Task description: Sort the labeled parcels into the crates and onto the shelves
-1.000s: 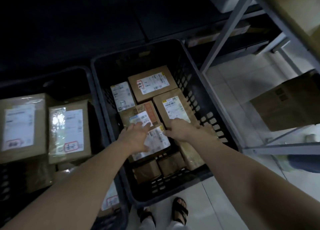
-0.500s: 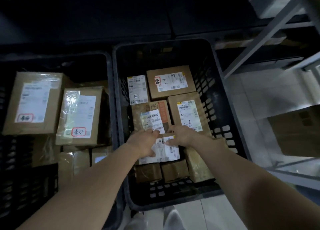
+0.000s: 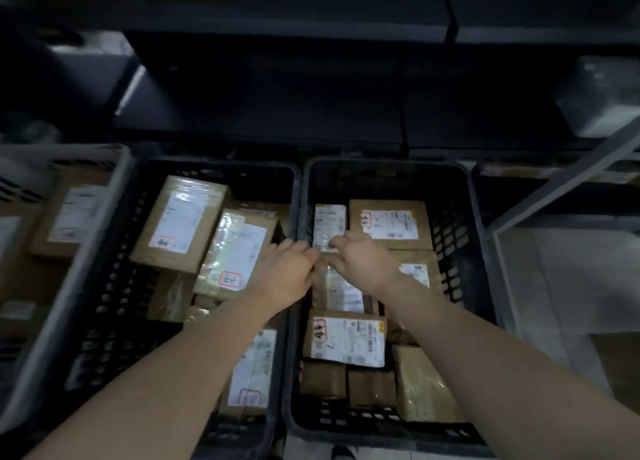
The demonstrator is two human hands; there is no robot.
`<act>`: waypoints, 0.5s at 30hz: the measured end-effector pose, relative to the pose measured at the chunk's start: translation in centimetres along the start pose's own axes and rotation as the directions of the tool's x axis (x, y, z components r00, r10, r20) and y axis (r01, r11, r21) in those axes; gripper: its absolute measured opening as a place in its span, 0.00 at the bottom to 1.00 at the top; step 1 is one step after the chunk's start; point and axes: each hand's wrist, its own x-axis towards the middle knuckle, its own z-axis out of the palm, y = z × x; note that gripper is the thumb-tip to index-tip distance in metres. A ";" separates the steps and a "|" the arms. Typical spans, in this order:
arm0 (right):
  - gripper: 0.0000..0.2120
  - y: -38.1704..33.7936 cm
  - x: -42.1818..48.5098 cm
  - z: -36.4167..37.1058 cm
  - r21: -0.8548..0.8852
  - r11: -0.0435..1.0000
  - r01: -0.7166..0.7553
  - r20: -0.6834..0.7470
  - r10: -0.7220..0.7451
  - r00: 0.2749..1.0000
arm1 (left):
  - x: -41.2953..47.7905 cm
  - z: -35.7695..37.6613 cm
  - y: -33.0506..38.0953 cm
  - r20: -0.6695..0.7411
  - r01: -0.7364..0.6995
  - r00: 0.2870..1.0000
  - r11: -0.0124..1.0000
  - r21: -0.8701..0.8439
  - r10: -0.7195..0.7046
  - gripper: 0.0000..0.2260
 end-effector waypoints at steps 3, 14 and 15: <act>0.18 -3.7 2.0 -1.3 0.018 0.994 0.105 -0.034 -0.104 0.994 | -1.7 -1.3 -3.9 -0.018 0.167 0.986 0.986 -0.011 -0.167 0.16; 0.23 -13.0 9.6 5.3 0.447 0.841 -0.305 0.263 0.202 0.943 | -5.7 3.1 -14.5 0.204 0.574 0.818 0.746 -0.336 -0.538 0.16; 0.27 -13.3 10.1 6.1 0.499 0.784 -0.370 0.275 0.262 0.925 | -5.7 3.5 -15.1 0.219 0.592 0.804 0.714 -0.373 -0.553 0.13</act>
